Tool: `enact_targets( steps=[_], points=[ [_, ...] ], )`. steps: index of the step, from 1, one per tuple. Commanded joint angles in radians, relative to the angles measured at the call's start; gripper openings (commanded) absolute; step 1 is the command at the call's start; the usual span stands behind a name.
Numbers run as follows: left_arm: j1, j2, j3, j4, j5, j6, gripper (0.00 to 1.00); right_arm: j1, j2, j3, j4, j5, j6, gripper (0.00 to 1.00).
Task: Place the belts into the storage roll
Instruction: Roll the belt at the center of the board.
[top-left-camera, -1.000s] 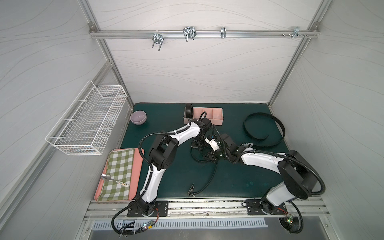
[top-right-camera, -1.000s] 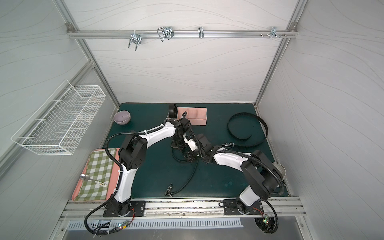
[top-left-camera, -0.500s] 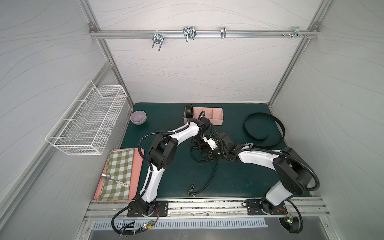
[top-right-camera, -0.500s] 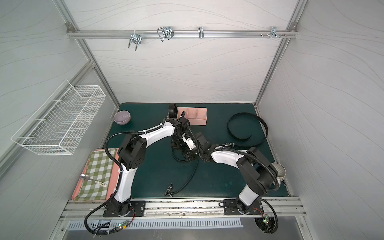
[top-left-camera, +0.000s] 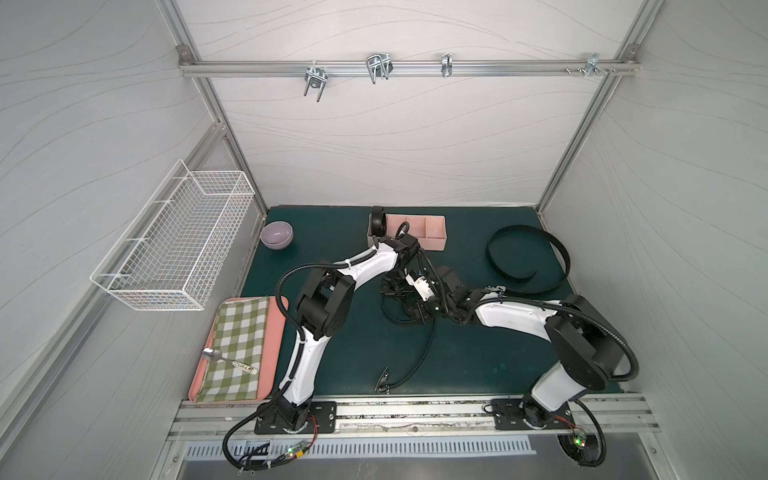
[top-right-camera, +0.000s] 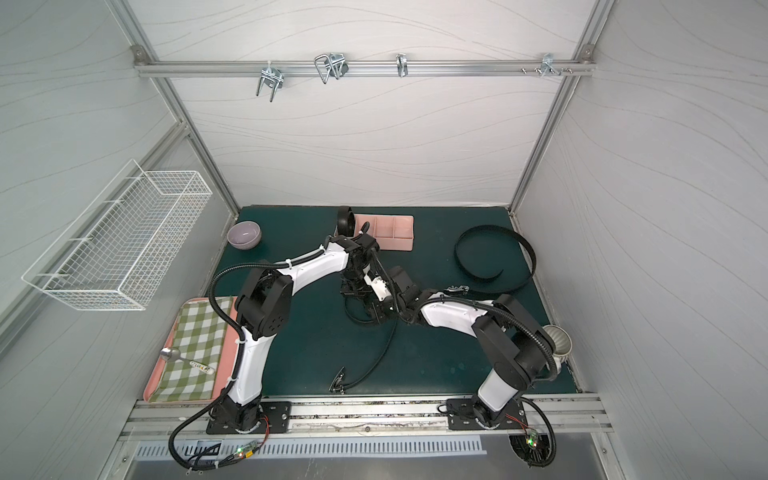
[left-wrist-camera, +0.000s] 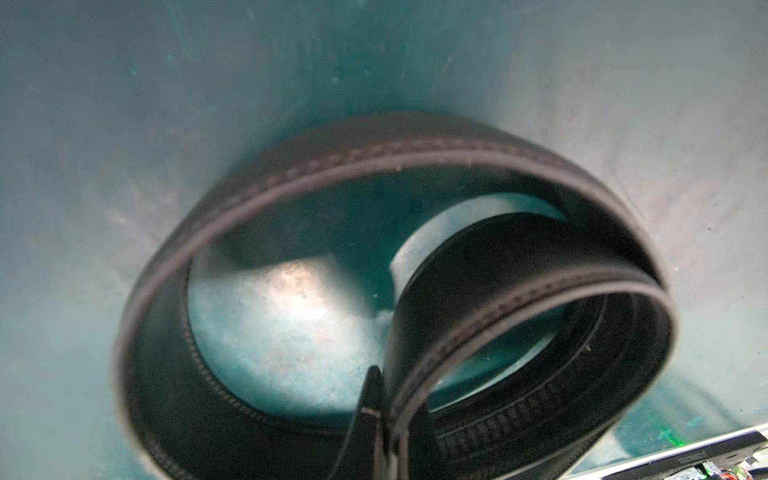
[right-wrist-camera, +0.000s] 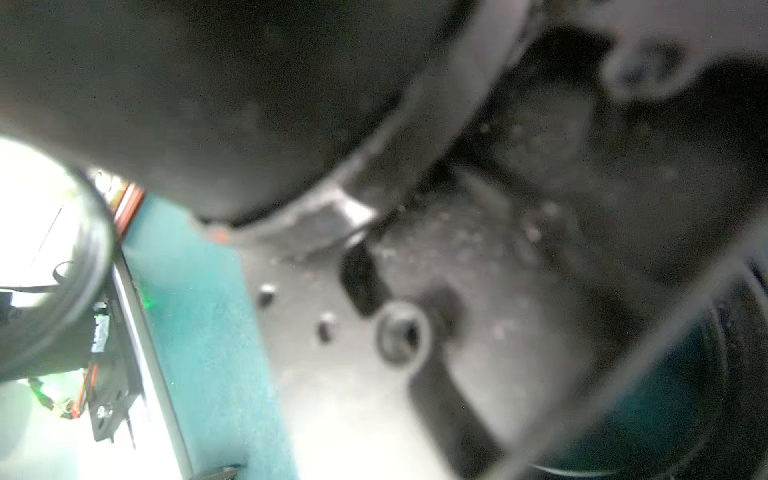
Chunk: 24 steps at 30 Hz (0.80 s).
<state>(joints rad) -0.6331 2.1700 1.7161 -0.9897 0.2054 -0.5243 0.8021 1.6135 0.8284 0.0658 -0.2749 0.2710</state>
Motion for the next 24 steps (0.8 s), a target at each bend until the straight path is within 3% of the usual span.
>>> enact_targets(
  steps=[1, 3, 10, 12, 16, 19, 24],
  points=[
    [-0.001, -0.028, -0.015, 0.033, 0.05, -0.011, 0.0, 0.01, 0.016, 0.003, -0.004, -0.004, -0.009, 0.0],
    [0.012, -0.059, -0.057, 0.082, 0.084, -0.028, 0.05, 0.008, 0.003, -0.016, 0.007, -0.005, -0.007, 0.0],
    [0.068, -0.285, -0.289, 0.319, 0.147, -0.093, 0.59, -0.022, -0.047, -0.074, 0.051, -0.061, -0.005, 0.0],
    [0.078, -0.36, -0.338, 0.355, 0.132, -0.103, 0.99, -0.038, -0.054, -0.08, 0.054, -0.077, -0.004, 0.0],
    [0.077, -0.536, -0.44, 0.409, 0.083, -0.099, 0.99, -0.07, -0.052, -0.075, 0.049, -0.116, -0.002, 0.0],
    [0.046, -0.71, -0.58, 0.413, -0.016, -0.098, 0.99, -0.089, -0.055, -0.069, 0.036, -0.126, -0.011, 0.0],
    [-0.141, -0.953, -0.868, 0.404, -0.203, -0.168, 0.99, -0.136, -0.038, -0.062, 0.01, -0.149, -0.012, 0.0]
  ],
)
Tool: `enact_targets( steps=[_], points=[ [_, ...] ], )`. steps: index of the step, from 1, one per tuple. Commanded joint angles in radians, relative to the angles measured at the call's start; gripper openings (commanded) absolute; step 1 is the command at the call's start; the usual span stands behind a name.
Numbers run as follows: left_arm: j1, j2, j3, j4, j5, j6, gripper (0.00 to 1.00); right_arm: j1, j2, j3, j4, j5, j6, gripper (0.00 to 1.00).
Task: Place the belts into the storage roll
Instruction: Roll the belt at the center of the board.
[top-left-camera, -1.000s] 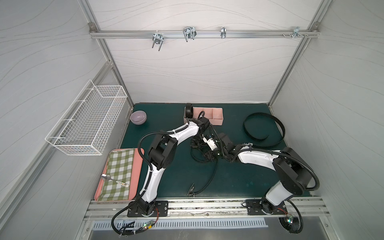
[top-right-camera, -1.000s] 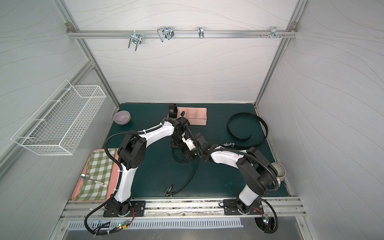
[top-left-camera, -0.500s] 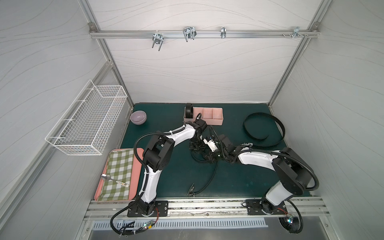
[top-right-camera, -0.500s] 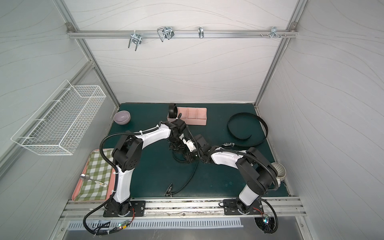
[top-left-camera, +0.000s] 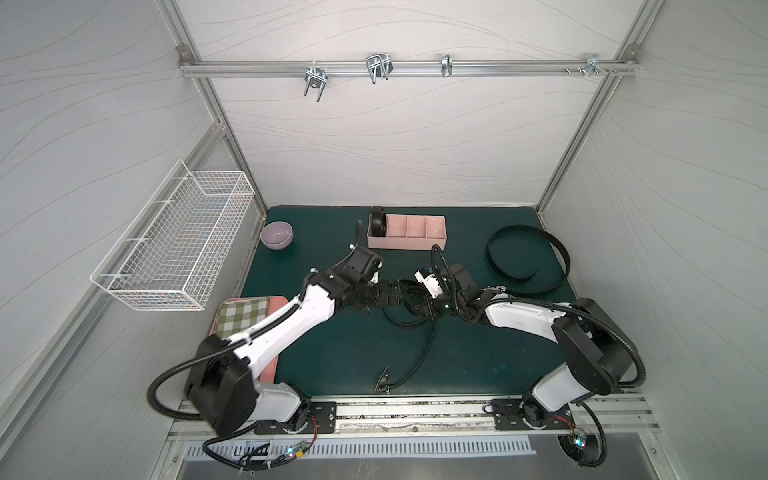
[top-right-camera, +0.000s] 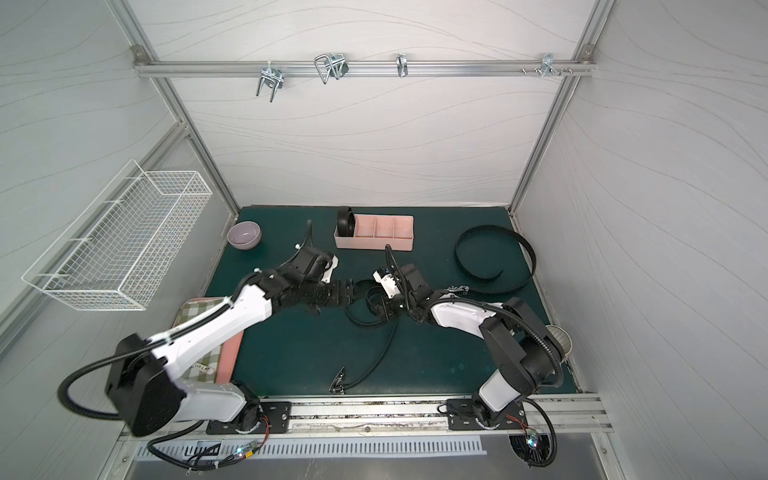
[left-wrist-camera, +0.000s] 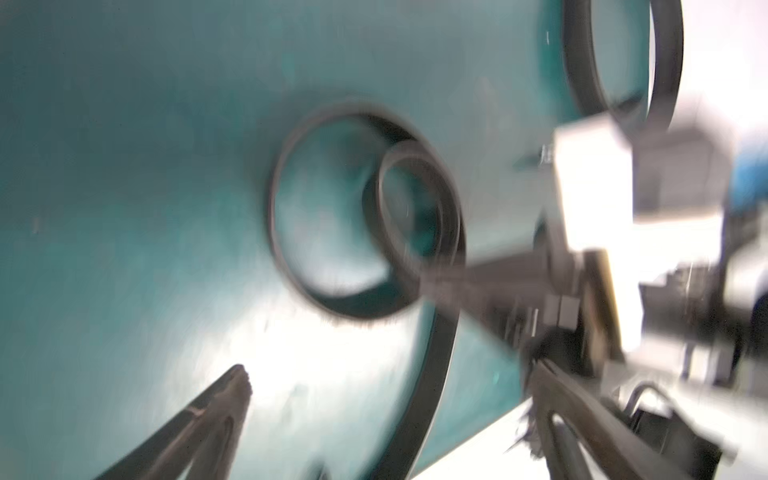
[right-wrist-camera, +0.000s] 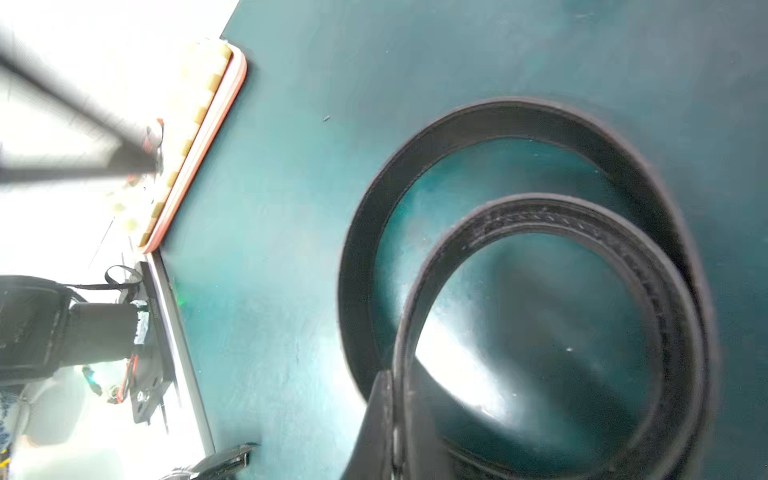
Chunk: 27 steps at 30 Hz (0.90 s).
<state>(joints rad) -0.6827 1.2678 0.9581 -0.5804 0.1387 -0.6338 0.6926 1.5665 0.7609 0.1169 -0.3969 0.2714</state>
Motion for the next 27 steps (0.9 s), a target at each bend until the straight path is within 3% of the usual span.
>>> enact_targets(
  steps=[1, 7, 13, 21, 25, 26, 27],
  points=[
    [-0.136, -0.079, -0.148, -0.004, -0.173, -0.081, 0.99, -0.034, 0.015, 0.008, -0.047, -0.032, -0.015, 0.0],
    [-0.409, -0.164, -0.302, 0.08, -0.333, -0.141, 0.99, -0.054, 0.026, 0.011, -0.076, -0.036, -0.02, 0.0],
    [-0.58, 0.004, -0.215, 0.082, -0.422, -0.03, 0.99, -0.075, 0.046, 0.012, -0.084, -0.055, -0.005, 0.0],
    [-0.616, 0.216, -0.1, 0.12, -0.413, 0.123, 0.99, -0.079, 0.06, 0.018, -0.097, -0.055, -0.006, 0.0],
    [-0.616, 0.315, -0.045, 0.066, -0.415, 0.178, 0.81, -0.08, 0.065, 0.02, -0.106, -0.05, -0.005, 0.0],
    [-0.616, 0.335, -0.036, 0.057, -0.415, 0.185, 0.75, -0.08, 0.065, 0.019, -0.107, -0.048, -0.005, 0.0],
    [-0.616, 0.353, -0.03, 0.05, -0.415, 0.19, 0.61, -0.08, 0.065, 0.017, -0.109, -0.038, -0.006, 0.0]
  ],
)
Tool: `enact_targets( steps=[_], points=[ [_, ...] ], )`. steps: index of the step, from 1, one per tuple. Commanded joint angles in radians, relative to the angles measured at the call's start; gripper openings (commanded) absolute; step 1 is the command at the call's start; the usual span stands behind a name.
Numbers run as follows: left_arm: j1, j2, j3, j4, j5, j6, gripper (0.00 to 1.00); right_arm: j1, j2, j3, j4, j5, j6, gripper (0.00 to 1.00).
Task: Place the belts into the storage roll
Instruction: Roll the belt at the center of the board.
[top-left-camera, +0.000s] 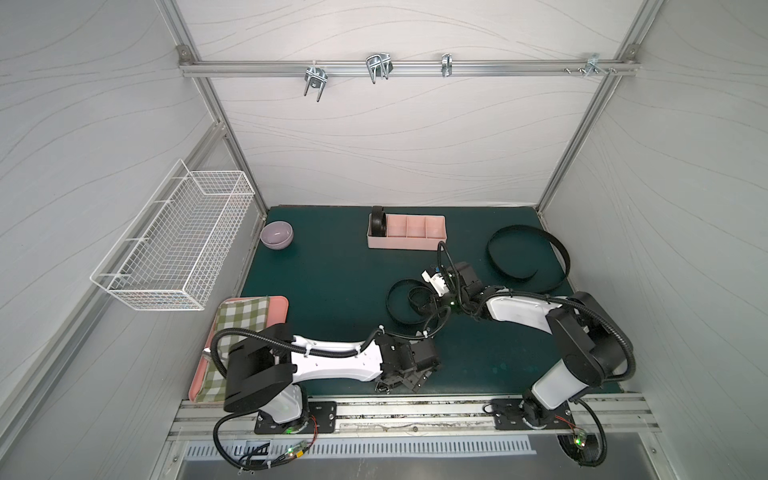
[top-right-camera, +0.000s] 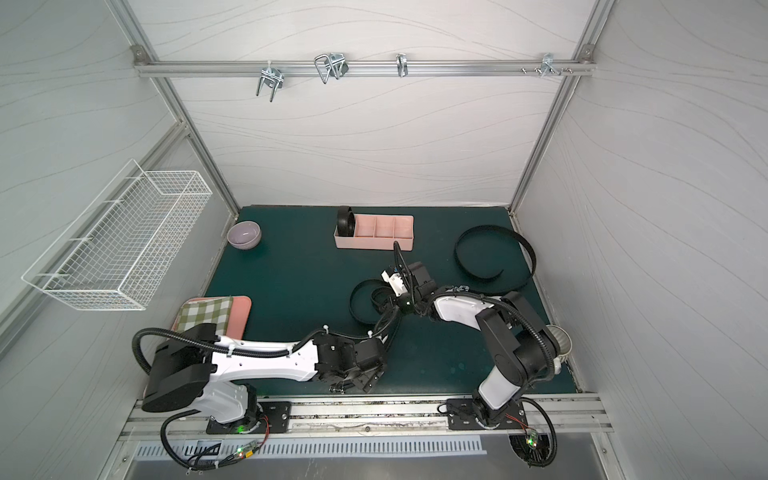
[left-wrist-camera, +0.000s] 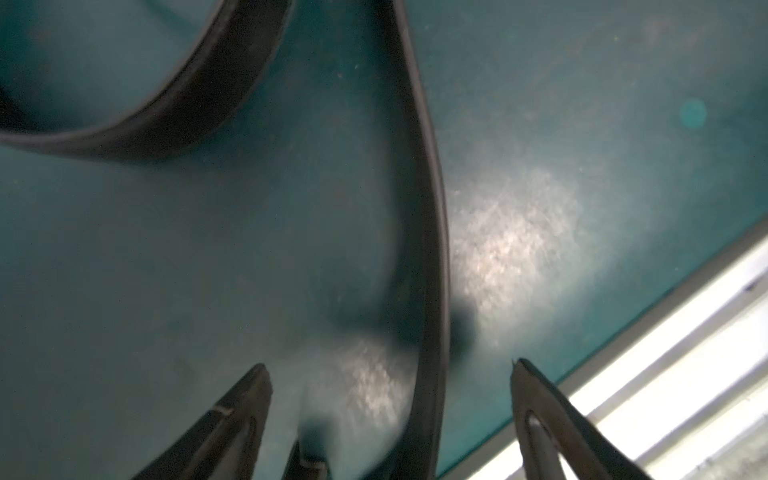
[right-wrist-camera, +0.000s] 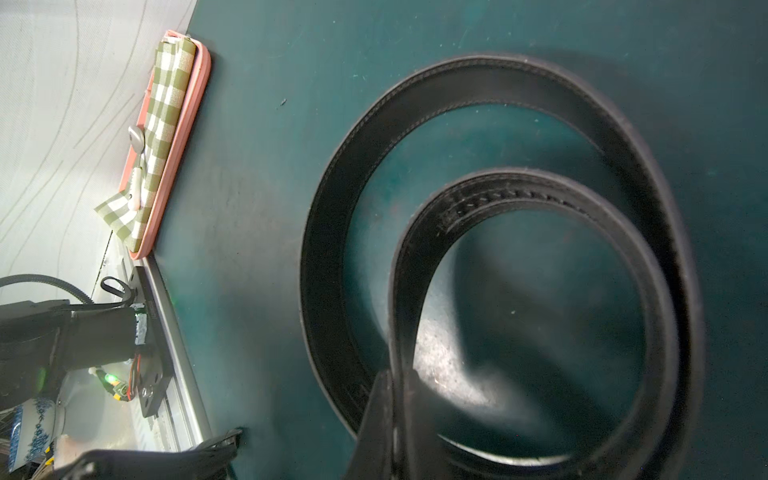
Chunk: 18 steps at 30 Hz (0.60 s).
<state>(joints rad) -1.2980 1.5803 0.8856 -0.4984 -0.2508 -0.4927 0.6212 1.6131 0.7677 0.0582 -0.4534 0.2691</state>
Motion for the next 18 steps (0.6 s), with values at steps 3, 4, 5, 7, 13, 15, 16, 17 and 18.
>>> enact_targets(
  steps=[3, 4, 5, 7, 13, 15, 16, 17, 18],
  points=[
    [0.0, 0.051, 0.028, -0.024, -0.033, 0.036, 0.25, -0.009, 0.016, 0.005, -0.061, 0.051, -0.001, 0.0],
    [0.0, 0.043, 0.016, -0.021, -0.043, 0.023, 0.22, -0.009, 0.012, 0.003, -0.068, 0.066, 0.001, 0.0],
    [0.002, 0.031, 0.003, -0.019, -0.053, 0.011, 0.22, -0.008, 0.006, -0.002, -0.072, 0.085, 0.002, 0.0],
    [0.019, -0.007, -0.038, -0.009, -0.058, -0.016, 0.21, -0.008, -0.012, -0.016, -0.086, 0.132, 0.007, 0.0],
    [0.21, -0.161, -0.164, -0.018, -0.029, -0.129, 0.18, 0.007, -0.067, -0.037, -0.192, 0.276, -0.008, 0.0],
    [0.302, -0.193, -0.171, -0.043, -0.018, -0.143, 0.16, 0.025, -0.093, -0.048, -0.218, 0.301, -0.01, 0.0],
    [0.338, -0.204, -0.171, -0.048, -0.008, -0.142, 0.16, 0.035, -0.101, -0.054, -0.225, 0.309, -0.011, 0.0],
    [0.379, -0.213, -0.17, -0.052, 0.001, -0.141, 0.17, 0.05, -0.114, -0.059, -0.233, 0.319, -0.015, 0.0],
    [0.422, -0.218, -0.169, -0.053, 0.016, -0.137, 0.17, 0.068, -0.122, -0.062, -0.243, 0.326, -0.016, 0.0]
  ],
)
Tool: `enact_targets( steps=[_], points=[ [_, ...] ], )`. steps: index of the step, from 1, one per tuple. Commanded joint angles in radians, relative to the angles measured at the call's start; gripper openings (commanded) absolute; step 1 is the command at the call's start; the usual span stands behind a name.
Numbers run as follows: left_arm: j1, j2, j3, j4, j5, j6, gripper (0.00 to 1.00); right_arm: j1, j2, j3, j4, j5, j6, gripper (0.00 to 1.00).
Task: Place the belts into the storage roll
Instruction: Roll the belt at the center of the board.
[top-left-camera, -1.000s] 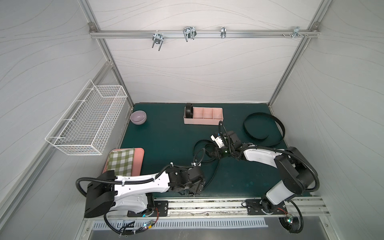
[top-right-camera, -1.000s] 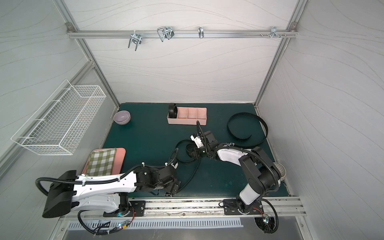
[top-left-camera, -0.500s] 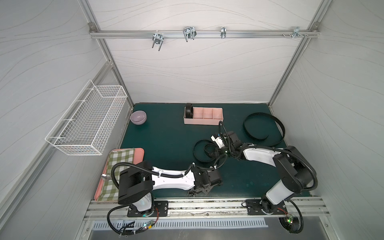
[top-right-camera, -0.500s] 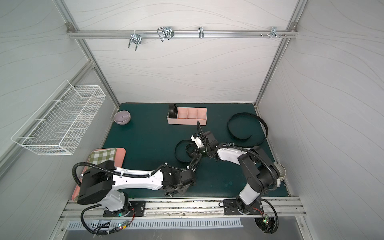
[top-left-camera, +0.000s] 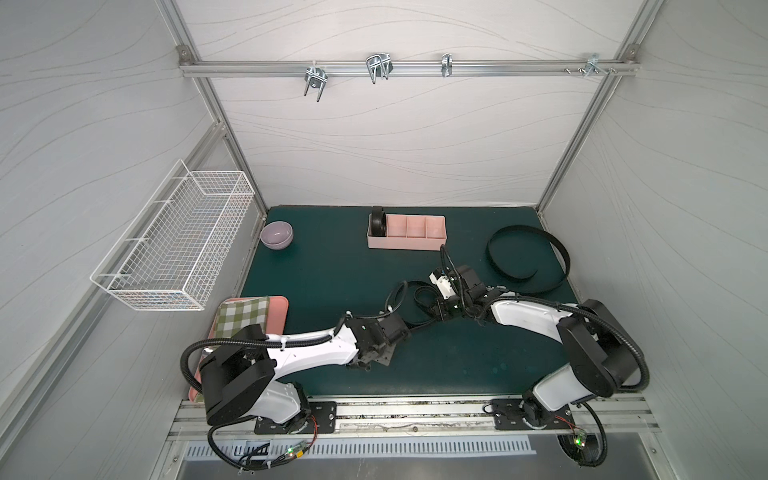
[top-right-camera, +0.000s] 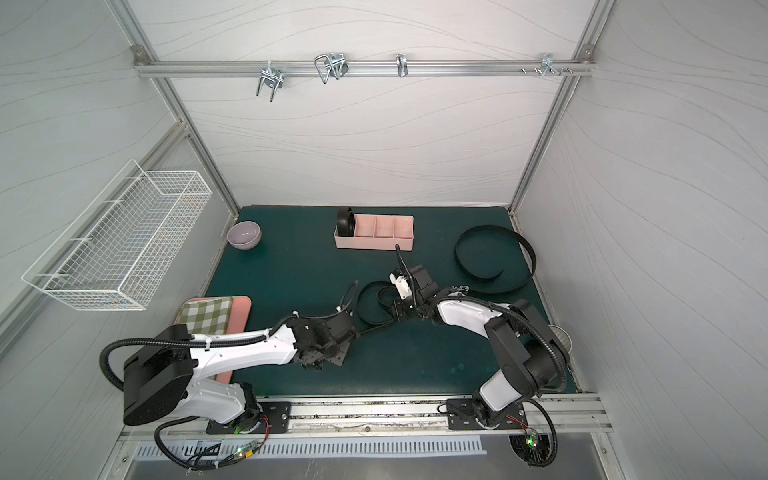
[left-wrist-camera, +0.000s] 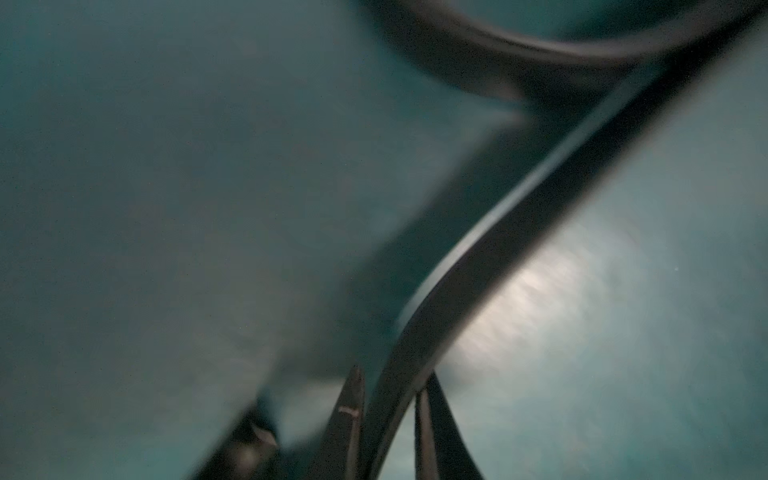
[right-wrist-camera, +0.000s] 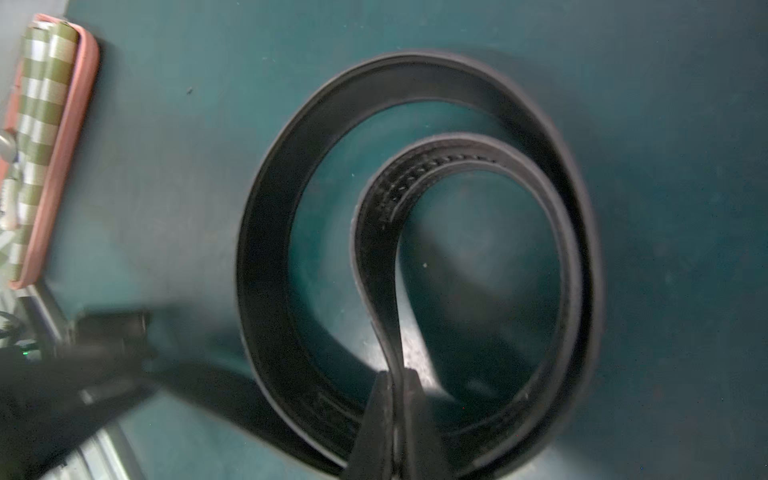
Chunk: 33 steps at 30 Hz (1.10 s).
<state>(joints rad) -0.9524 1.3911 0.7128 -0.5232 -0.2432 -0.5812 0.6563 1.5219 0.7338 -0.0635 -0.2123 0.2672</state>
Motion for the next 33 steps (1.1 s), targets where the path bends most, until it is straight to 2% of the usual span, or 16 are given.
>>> enact_targets(
  steps=[1, 5, 8, 16, 19, 22, 23, 28, 33],
  points=[
    [0.11, -0.027, 0.004, -0.023, 0.022, -0.045, 0.18, 0.048, -0.035, -0.031, -0.127, 0.091, -0.017, 0.0],
    [0.293, 0.033, 0.031, 0.005, 0.121, -0.033, 0.22, 0.113, -0.042, -0.045, -0.124, 0.066, -0.029, 0.0],
    [0.39, 0.1, 0.074, 0.031, 0.17, -0.015, 0.24, 0.153, -0.046, -0.067, -0.094, 0.014, -0.017, 0.0],
    [0.528, 0.272, 0.292, -0.014, 0.163, 0.099, 0.32, 0.274, -0.077, -0.136, 0.04, -0.057, 0.005, 0.0],
    [0.532, 0.314, 0.358, -0.024, 0.156, 0.132, 0.52, 0.284, -0.082, -0.17, 0.089, -0.068, 0.014, 0.0],
    [0.531, 0.349, 0.408, -0.049, 0.154, 0.156, 0.82, 0.284, -0.084, -0.187, 0.103, -0.067, 0.024, 0.0],
    [0.529, 0.352, 0.417, -0.056, 0.143, 0.161, 0.96, 0.284, -0.082, -0.187, 0.103, -0.064, 0.024, 0.0],
    [0.506, 0.312, 0.445, -0.111, 0.016, 0.177, 0.99, 0.283, -0.075, -0.189, 0.106, -0.056, 0.025, 0.0],
    [0.411, 0.256, 0.505, -0.181, -0.269, 0.219, 0.99, 0.282, -0.055, -0.194, 0.123, -0.046, 0.037, 0.0]
  ],
)
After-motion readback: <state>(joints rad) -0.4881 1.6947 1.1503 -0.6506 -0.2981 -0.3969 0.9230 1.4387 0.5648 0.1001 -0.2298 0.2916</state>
